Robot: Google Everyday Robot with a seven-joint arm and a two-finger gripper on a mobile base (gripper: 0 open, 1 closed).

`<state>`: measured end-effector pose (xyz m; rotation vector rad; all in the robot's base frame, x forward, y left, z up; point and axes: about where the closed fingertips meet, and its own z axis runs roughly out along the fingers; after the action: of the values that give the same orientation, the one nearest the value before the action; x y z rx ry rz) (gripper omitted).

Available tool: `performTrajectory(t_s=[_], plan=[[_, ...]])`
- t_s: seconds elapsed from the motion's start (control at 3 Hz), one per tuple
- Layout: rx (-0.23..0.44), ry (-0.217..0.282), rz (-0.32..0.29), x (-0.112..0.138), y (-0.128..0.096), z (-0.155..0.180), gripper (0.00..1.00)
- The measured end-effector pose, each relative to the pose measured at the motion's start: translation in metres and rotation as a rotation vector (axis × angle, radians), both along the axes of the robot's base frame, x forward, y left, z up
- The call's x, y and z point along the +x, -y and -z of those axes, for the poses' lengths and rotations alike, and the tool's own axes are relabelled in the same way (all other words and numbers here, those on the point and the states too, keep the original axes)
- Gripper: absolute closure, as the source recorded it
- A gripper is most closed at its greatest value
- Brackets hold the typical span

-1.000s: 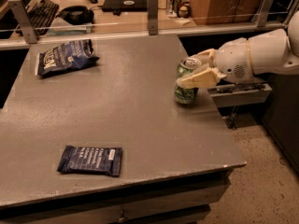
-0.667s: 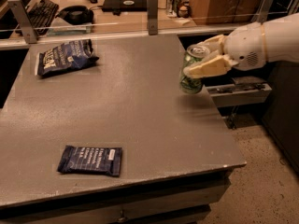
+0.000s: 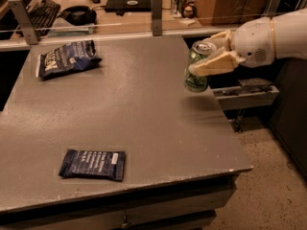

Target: Move green can near blue chip bag

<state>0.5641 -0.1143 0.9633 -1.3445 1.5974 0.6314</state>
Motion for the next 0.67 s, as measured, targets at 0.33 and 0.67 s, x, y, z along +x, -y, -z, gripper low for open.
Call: performTrajectory(t_s=[0.33,0.67], plan=[[0.027,0.071,-0.036,0.026,-0.026,-0.019,1.0],[0.049,0.119,-0.086,0.072,-0.063,-0.036,1.0]])
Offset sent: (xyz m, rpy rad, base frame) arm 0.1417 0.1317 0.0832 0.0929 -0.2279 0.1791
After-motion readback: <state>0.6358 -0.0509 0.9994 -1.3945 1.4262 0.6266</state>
